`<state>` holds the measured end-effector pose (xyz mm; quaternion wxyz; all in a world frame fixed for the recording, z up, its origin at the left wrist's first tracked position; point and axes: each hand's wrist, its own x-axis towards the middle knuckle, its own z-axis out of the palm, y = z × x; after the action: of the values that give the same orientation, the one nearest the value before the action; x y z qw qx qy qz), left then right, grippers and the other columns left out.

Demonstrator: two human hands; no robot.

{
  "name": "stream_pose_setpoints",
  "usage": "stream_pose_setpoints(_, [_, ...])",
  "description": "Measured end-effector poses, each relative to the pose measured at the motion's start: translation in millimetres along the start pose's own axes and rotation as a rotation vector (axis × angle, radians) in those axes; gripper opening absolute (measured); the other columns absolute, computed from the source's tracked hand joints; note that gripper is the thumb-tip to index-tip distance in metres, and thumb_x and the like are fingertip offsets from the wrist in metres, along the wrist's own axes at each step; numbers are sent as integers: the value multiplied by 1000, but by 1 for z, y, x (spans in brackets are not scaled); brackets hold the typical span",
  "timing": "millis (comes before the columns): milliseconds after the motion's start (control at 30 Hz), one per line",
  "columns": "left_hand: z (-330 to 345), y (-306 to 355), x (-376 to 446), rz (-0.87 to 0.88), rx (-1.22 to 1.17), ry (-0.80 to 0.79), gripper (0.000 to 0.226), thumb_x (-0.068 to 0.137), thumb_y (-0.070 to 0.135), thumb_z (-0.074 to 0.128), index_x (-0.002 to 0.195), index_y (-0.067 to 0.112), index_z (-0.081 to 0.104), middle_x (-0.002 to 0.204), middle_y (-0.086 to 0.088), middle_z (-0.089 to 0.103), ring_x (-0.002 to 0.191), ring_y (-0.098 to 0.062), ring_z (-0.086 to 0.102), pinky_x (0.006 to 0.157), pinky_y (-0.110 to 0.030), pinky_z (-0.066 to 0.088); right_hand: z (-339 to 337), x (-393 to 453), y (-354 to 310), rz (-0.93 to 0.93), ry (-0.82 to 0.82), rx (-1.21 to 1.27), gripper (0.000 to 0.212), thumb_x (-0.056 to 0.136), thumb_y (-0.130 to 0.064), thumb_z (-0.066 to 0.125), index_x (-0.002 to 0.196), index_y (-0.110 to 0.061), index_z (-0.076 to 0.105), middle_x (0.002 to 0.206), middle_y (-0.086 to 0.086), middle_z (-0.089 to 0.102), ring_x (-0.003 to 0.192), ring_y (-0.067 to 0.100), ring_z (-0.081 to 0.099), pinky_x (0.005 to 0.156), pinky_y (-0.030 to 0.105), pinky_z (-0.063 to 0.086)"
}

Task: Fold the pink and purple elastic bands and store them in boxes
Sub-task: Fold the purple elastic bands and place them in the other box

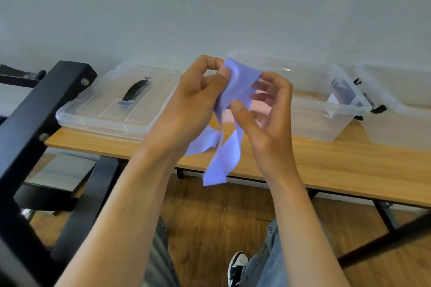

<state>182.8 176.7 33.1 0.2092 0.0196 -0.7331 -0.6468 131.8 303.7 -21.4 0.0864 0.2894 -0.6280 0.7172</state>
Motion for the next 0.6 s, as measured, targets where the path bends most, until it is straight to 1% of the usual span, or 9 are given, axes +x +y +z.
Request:
stream_pose_setpoints(67, [-1, 1, 0, -49, 9, -27, 23, 108, 29, 50, 122, 10, 52, 70, 1, 62, 62, -15, 57, 59, -22, 45, -2, 2, -2, -35, -25, 5, 61, 81, -34, 67, 136, -22, 43, 137, -6, 49, 126, 3, 50, 98, 26, 49])
stream_pose_setpoints(133, [-2, 0, -1, -92, -18, -73, 31, 102, 36, 62, 124, 18, 49, 73, 3, 60, 64, -16, 54, 62, -22, 45, -3, 5, 0, -44, -1, -104, 65, 86, -17, 72, 142, -24, 39, 143, -5, 45, 133, 4, 45, 105, 31, 48])
stream_pose_setpoints(167, [-1, -1, -1, -98, -14, -107, 38, 98, 33, 69, 126, 21, 46, 72, 4, 61, 63, -15, 54, 61, -21, 46, -5, 7, 0, -60, 16, -174, 65, 89, -11, 73, 143, -26, 40, 143, -5, 46, 133, 5, 46, 105, 31, 48])
stream_pose_setpoints(233, [-2, -6, -3, -60, 56, -175, 56, 90, 8, 74, 130, 23, 38, 64, 11, 63, 57, -11, 55, 56, -17, 46, -8, 11, -2, -104, 16, -223, 50, 87, -5, 72, 130, -26, 55, 131, -5, 61, 120, 10, 58, 97, 35, 52])
stream_pose_setpoints(300, [-6, -11, -3, -5, 110, -227, 67, 81, -9, 69, 129, 23, 34, 65, 8, 64, 55, -13, 56, 51, -18, 45, -15, 13, -4, -116, -4, -178, 31, 84, 3, 69, 107, -17, 71, 105, -2, 75, 99, 16, 70, 85, 41, 58])
stream_pose_setpoints(367, [-9, -14, -3, 44, 202, -273, 63, 75, -6, 63, 123, 24, 36, 82, -7, 67, 62, -28, 59, 50, -26, 47, -22, 14, -5, -87, -56, -162, 24, 87, 5, 71, 96, -16, 75, 92, -2, 78, 88, 18, 73, 75, 36, 58])
stream_pose_setpoints(433, [-12, -15, -4, 62, 352, -270, 47, 84, -4, 67, 117, 21, 45, 95, -12, 64, 70, -34, 63, 52, -34, 52, -28, 14, -6, -49, -167, -196, 22, 90, -1, 73, 93, -23, 77, 90, -7, 79, 85, 14, 73, 73, 28, 56])
stream_pose_setpoints(533, [-18, -15, -7, 52, 453, -266, 15, 95, 15, 70, 105, 15, 59, 92, -8, 69, 64, -10, 66, 57, -18, 50, -38, 17, -7, 26, -294, -190, 23, 93, -3, 70, 90, -25, 78, 87, -10, 79, 83, 8, 72, 75, 29, 57])
stream_pose_setpoints(600, [-23, -15, -8, 11, 391, -341, 15, 97, 25, 68, 105, 12, 69, 100, -4, 71, 81, -8, 72, 69, -21, 58, -42, 18, -9, 97, -352, -116, 21, 94, -3, 69, 88, -20, 79, 84, -6, 79, 79, 10, 72, 75, 30, 56])
